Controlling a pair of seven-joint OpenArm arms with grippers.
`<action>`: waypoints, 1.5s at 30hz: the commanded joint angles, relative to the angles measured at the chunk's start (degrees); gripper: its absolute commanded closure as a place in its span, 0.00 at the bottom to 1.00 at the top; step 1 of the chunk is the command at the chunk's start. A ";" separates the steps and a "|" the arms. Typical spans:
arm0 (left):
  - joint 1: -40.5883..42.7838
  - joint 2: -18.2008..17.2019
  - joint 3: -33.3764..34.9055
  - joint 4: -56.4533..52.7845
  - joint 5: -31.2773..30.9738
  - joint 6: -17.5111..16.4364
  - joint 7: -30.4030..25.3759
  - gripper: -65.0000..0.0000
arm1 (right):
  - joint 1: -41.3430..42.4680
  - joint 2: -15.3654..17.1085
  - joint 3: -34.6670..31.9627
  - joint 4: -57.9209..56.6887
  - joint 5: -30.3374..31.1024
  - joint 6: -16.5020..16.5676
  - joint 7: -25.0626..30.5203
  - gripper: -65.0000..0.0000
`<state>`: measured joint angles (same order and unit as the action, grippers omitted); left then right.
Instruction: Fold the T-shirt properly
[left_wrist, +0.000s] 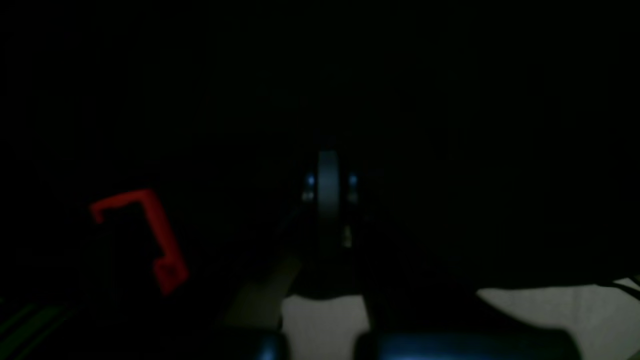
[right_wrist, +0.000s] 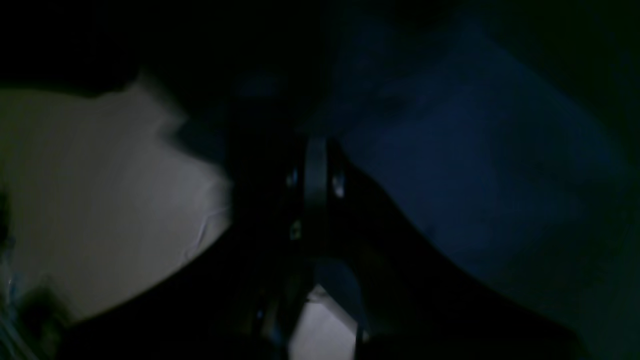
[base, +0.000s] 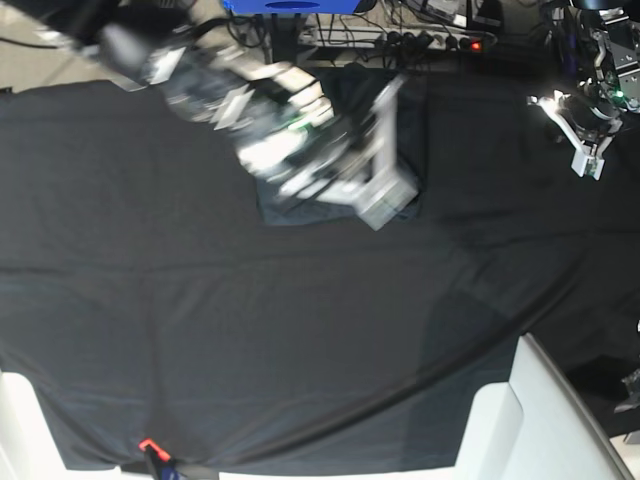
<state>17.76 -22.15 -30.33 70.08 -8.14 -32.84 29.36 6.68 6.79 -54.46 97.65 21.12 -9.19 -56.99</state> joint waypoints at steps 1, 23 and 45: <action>0.04 -1.19 -0.31 0.64 -0.34 0.36 -0.66 1.00 | -0.57 -0.24 1.23 2.00 1.07 0.53 -0.72 1.00; 1.36 -6.20 0.30 -4.28 -0.34 -7.16 -5.32 1.00 | 1.02 -1.12 -5.02 1.48 0.81 0.44 2.44 0.88; 2.24 -5.94 -5.41 -7.80 0.10 -7.16 -5.58 1.00 | 6.11 -11.05 -14.69 -18.66 0.81 -9.05 8.42 0.59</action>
<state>20.01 -26.70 -35.42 61.49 -7.75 -39.70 24.01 11.84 -3.14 -69.34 78.13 22.06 -18.11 -49.32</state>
